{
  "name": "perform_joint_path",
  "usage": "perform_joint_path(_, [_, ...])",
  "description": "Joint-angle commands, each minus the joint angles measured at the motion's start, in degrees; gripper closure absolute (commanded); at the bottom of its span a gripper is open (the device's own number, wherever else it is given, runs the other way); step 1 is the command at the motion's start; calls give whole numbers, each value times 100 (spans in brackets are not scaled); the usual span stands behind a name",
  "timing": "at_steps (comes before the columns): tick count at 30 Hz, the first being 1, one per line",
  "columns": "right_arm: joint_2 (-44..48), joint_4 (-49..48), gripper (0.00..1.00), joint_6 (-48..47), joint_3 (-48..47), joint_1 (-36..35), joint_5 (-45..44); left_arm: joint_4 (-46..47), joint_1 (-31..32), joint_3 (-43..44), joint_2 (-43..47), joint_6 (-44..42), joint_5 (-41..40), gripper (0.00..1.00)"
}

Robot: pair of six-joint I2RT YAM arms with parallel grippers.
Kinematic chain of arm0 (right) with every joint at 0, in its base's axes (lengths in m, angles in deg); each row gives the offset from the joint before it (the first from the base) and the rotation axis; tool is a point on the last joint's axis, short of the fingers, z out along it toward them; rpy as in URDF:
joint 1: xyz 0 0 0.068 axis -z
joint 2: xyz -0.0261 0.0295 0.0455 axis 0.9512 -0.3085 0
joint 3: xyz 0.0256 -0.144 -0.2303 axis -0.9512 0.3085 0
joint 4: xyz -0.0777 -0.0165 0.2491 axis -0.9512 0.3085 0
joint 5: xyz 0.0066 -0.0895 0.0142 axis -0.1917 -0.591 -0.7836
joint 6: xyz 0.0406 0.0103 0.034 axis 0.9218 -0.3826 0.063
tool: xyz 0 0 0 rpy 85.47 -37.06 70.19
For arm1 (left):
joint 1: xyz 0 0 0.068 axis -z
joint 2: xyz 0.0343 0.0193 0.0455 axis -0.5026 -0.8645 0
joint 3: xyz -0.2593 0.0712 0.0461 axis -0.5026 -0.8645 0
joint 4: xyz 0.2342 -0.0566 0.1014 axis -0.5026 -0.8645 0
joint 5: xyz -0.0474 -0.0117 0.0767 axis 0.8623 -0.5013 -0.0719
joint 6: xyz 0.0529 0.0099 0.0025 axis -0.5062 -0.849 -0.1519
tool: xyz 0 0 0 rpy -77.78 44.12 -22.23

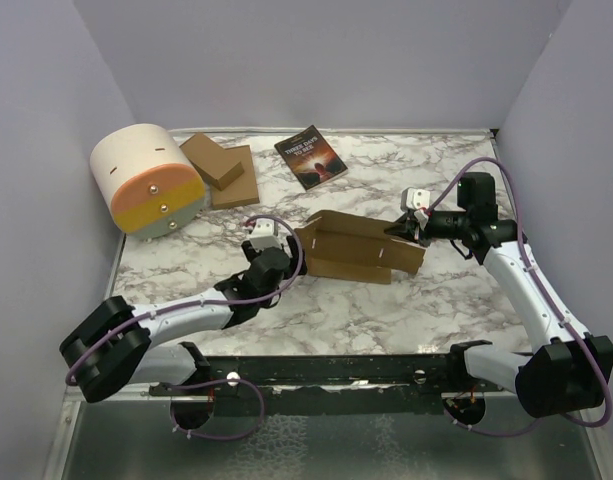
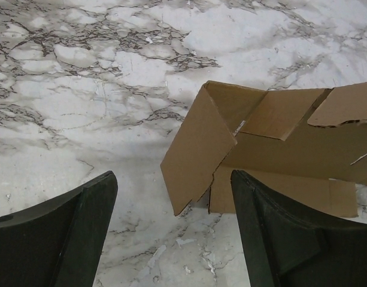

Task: Fold the paper box

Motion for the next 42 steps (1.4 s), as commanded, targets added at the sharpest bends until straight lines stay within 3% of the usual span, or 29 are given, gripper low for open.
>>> perform_joint_path(1, [61, -148, 99, 69, 55, -32, 116, 223, 93, 225, -340, -124, -633, 22])
perform_joint_path(3, [49, -134, 99, 60, 60, -32, 130, 254, 95, 305, -607, -199, -785, 27])
perform_joint_path(10, [33, -61, 99, 48, 65, -31, 194, 777, 91, 328, -901, -787, -393, 90])
perform_joint_path(12, [10, -6, 99, 34, 30, -32, 276, 940, 96, 237, -749, -1076, -253, 99])
perform_joint_path(16, [-44, 226, 99, -112, -197, -32, 551, 1429, 96, 4, -415, -1637, -163, 100])
perform_joint_path(21, [-208, 288, 99, -156, -745, -30, 698, 3019, 96, -416, -312, -2716, 134, 100])
perform_joint_path(26, [-779, 657, 99, -249, -1015, -32, 1078, 5461, 96, -1015, -969, -4076, 633, 100])
perform_joint_path(31, [-1340, 1391, 99, -413, -1054, -32, 1481, 6909, 91, -1334, -1757, -4889, 887, 100])
perform_joint_path(37, [-1892, 1826, 99, -135, -1459, -14, 1562, 7328, 42, -1465, -2120, -5197, 927, 100])
perform_joint_path(42, [-2086, 1573, 99, 465, -1471, 16, 1467, 7304, -26, -1514, -2336, -5092, 1221, 100])
